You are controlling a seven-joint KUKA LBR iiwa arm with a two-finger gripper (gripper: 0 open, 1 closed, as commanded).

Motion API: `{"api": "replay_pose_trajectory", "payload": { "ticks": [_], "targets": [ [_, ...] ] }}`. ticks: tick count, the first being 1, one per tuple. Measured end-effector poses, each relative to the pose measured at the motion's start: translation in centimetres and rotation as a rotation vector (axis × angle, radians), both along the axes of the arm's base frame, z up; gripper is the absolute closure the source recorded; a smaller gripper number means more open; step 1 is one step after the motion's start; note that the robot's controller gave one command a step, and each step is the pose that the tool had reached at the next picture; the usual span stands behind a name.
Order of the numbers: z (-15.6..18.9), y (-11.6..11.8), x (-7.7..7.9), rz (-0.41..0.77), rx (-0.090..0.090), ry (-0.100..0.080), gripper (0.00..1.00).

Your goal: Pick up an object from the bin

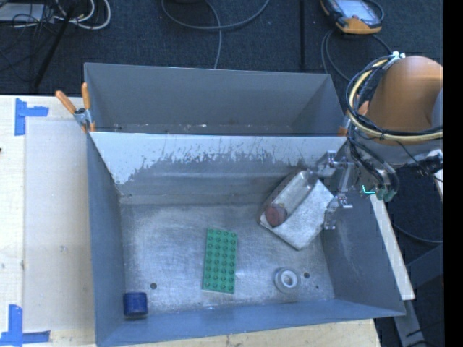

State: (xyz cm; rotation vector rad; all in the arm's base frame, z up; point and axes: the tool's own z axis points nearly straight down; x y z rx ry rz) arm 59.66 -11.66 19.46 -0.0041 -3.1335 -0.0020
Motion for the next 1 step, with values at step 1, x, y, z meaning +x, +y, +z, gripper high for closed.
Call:
{"api": "replay_pose_trajectory", "payload": {
  "ticks": [1],
  "targets": [
    [-8.58,8.38,0.68,0.142,0.004,-0.002,0.00]
  ]
}}
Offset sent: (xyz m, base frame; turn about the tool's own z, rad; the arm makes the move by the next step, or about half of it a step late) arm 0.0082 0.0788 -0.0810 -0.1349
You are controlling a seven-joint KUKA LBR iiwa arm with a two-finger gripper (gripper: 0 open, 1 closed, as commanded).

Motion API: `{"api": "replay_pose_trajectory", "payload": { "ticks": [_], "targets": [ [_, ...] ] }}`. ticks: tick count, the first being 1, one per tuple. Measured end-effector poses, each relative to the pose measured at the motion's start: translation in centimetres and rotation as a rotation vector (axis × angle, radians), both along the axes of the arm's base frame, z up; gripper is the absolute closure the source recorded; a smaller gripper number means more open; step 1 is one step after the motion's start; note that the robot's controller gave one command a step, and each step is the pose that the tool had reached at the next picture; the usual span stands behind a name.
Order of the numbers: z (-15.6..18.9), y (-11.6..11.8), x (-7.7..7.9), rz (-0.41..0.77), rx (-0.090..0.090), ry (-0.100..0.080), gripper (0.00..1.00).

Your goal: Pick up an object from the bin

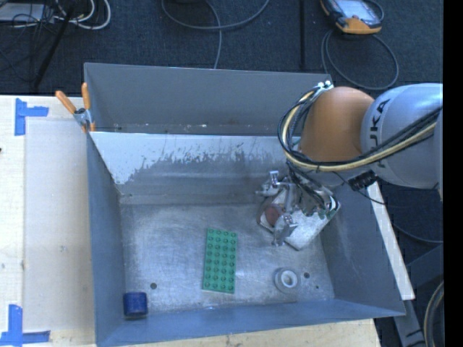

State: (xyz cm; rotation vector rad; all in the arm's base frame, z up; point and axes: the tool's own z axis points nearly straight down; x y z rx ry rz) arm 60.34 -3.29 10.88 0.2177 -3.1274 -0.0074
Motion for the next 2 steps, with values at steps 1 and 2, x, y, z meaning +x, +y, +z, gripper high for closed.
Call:
{"api": "replay_pose_trajectory", "payload": {
  "ticks": [1,2],
  "targets": [
    [-3.72,8.20,-4.87,-0.027,-0.003,-0.010,0.00],
    [-3.53,7.95,-4.81,-0.028,-0.004,-0.006,1.00]
  ]
}}
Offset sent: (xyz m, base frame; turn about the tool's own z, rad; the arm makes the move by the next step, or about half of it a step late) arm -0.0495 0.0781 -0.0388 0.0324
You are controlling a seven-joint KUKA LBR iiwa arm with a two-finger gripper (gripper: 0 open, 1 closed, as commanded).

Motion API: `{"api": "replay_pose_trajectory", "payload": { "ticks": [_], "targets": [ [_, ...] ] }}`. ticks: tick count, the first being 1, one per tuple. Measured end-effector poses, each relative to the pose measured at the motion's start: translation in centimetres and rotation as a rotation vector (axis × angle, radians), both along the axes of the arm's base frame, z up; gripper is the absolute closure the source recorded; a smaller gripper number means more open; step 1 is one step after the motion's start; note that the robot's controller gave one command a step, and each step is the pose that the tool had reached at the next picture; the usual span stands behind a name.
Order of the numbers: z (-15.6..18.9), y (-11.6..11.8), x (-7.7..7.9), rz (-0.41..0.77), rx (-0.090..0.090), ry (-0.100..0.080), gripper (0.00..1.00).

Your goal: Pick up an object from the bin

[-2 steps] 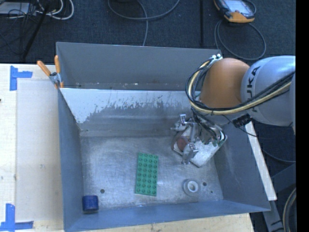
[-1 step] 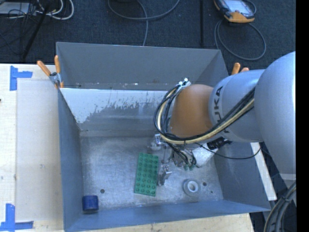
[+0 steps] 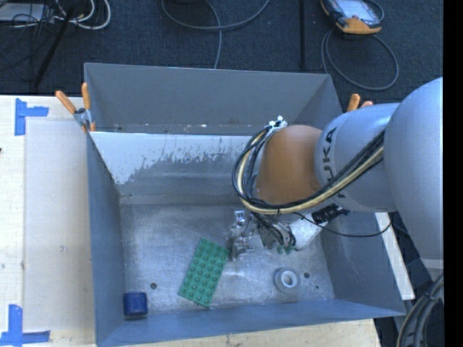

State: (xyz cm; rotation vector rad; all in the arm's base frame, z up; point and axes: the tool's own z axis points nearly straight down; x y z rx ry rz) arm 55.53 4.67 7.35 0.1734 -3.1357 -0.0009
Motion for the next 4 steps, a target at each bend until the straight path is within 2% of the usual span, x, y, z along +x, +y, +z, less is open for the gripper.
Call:
{"api": "replay_pose_trajectory", "payload": {
  "ticks": [1,2,3,4],
  "targets": [
    [-0.1,0.0,0.1,0.001,0.000,-0.006,0.00],
    [-0.1,5.6,-3.4,0.090,0.001,-0.008,0.00],
    [-0.1,5.5,-3.6,0.091,0.000,0.003,1.00],
    [-0.2,5.5,-3.5,0.091,0.000,-0.004,0.00]
  ]
}}
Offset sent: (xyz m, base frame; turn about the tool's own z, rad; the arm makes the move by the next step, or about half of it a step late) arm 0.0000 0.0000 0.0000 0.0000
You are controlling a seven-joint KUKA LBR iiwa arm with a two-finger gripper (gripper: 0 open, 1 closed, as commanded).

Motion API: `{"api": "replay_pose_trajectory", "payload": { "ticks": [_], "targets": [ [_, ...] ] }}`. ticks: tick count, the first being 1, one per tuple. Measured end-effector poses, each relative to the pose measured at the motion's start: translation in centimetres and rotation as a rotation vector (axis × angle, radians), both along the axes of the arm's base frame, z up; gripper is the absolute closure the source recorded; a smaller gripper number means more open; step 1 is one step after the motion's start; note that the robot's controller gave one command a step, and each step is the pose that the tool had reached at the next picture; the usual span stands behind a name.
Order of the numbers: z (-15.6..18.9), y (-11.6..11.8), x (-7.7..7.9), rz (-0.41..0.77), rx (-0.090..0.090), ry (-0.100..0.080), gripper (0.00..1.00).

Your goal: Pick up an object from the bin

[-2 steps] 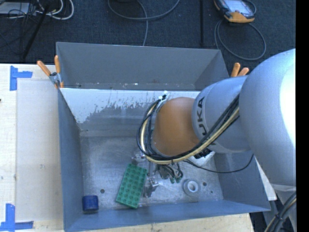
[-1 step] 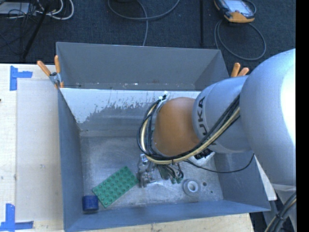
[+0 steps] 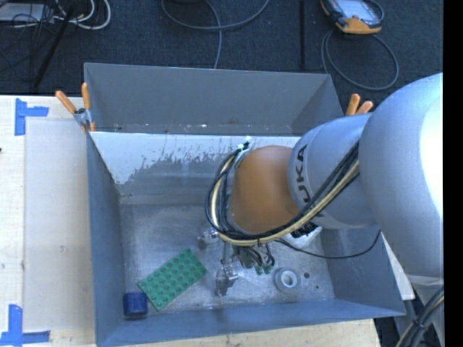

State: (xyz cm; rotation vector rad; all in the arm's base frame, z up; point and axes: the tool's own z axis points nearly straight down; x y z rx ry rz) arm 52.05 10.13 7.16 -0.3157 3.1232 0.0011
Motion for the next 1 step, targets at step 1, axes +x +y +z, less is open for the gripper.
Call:
{"api": "replay_pose_trajectory", "payload": {
  "ticks": [1],
  "targets": [
    [0.05,8.63,-1.90,-0.059,0.003,-0.001,0.00]
  ]
}}
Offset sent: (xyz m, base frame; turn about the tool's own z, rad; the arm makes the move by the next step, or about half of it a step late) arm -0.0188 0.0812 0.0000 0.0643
